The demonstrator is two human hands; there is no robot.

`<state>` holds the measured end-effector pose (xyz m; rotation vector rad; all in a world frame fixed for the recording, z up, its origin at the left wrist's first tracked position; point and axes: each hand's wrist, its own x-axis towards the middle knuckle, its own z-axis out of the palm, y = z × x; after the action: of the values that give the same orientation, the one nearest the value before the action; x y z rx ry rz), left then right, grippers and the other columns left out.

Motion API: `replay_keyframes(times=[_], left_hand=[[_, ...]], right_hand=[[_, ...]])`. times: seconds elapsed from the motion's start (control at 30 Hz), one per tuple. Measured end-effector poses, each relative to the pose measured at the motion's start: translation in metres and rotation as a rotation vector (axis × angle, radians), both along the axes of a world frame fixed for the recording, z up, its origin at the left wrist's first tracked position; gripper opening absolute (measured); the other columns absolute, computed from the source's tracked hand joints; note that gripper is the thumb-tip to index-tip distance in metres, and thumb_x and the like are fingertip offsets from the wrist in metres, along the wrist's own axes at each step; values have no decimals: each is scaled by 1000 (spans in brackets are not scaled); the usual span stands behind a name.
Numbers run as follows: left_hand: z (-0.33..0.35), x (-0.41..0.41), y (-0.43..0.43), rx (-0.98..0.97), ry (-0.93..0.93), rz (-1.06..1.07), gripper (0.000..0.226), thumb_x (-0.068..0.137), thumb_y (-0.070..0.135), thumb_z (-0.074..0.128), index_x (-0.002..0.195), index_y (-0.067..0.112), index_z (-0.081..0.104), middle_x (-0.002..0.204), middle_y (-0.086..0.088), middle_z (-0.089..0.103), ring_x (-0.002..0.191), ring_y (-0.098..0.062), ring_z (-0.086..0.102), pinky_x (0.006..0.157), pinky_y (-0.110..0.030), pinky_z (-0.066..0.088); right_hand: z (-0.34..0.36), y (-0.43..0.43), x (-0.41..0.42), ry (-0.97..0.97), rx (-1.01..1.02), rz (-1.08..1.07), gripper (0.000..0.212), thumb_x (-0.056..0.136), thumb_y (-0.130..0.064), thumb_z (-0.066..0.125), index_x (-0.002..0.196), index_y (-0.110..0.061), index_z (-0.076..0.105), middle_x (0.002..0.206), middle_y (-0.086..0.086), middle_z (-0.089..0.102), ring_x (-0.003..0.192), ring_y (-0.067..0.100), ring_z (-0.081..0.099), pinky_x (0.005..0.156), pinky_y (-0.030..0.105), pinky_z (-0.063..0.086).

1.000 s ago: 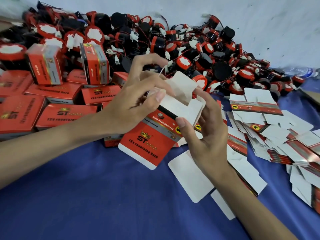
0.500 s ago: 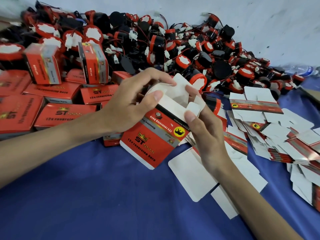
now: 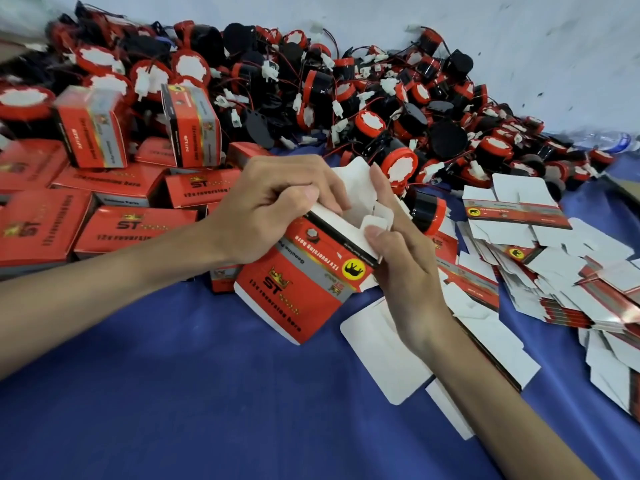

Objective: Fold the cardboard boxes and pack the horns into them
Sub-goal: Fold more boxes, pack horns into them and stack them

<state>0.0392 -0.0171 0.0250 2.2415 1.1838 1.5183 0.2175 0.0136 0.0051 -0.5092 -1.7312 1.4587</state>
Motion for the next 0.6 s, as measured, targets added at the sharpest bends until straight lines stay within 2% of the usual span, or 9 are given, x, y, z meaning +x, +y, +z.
replay_keyframes(times=[0.13, 0.2, 0.27, 0.33, 0.4, 0.47, 0.53, 0.6], left_hand=[[-1, -1, 0, 17, 2, -3, 38, 90, 14, 33, 86, -4, 66, 98, -16, 67, 93, -19, 64, 84, -27, 46], [-1, 0, -2, 24, -1, -5, 34, 90, 14, 35, 84, -3, 64, 100, -17, 66, 94, -12, 63, 83, -22, 44], [0, 1, -2, 36, 20, -3, 31, 90, 14, 38, 77, -2, 61, 98, -14, 65, 89, -3, 60, 80, -15, 40], [0, 3, -3, 56, 48, -2, 33, 90, 14, 41, 70, -4, 60, 93, -14, 65, 81, 1, 57, 77, -13, 38], [-2, 3, -3, 87, 69, -8, 33, 90, 12, 43, 70, -6, 61, 90, -17, 64, 79, -4, 56, 76, -15, 39], [-2, 5, -4, 111, 75, -11, 29, 90, 11, 43, 73, -4, 61, 89, -19, 61, 83, 1, 53, 79, -15, 38], [0, 6, -4, 112, 72, -12, 28, 91, 12, 43, 75, -3, 61, 90, -20, 60, 86, 2, 51, 81, -15, 37], [0, 6, -3, 115, 76, -9, 24, 91, 12, 42, 78, 4, 60, 92, -20, 60, 87, -3, 52, 82, -16, 37]], right_hand=[[1, -3, -4, 64, -68, -44, 50, 85, -15, 42, 123, -46, 51, 107, -11, 67, 82, 7, 64, 65, 21, 53], [1, -6, -6, 74, -89, -75, 51, 83, -15, 42, 118, -48, 58, 99, -13, 68, 80, 12, 62, 65, 26, 54], [-2, -9, -8, 83, -118, -100, 51, 83, -15, 40, 115, -47, 63, 95, -6, 67, 74, 12, 62, 59, 27, 54], [-5, -11, -9, 107, -142, -120, 53, 81, -12, 37, 114, -43, 65, 99, -1, 66, 74, 13, 61, 57, 25, 52], [-7, -13, -10, 105, -124, -144, 55, 79, -9, 37, 110, -42, 67, 107, 2, 66, 83, 22, 57, 65, 33, 52], [-6, -12, -11, 102, -100, -156, 57, 76, -4, 38, 108, -41, 67, 116, 8, 64, 86, 28, 56, 70, 41, 48], [-5, -9, -9, 91, -82, -152, 57, 75, -1, 40, 108, -39, 67, 116, 6, 65, 85, 30, 56, 70, 48, 48], [-5, -7, -7, 77, -63, -121, 55, 76, 0, 43, 110, -37, 67, 115, 6, 63, 86, 31, 56, 68, 50, 49]])
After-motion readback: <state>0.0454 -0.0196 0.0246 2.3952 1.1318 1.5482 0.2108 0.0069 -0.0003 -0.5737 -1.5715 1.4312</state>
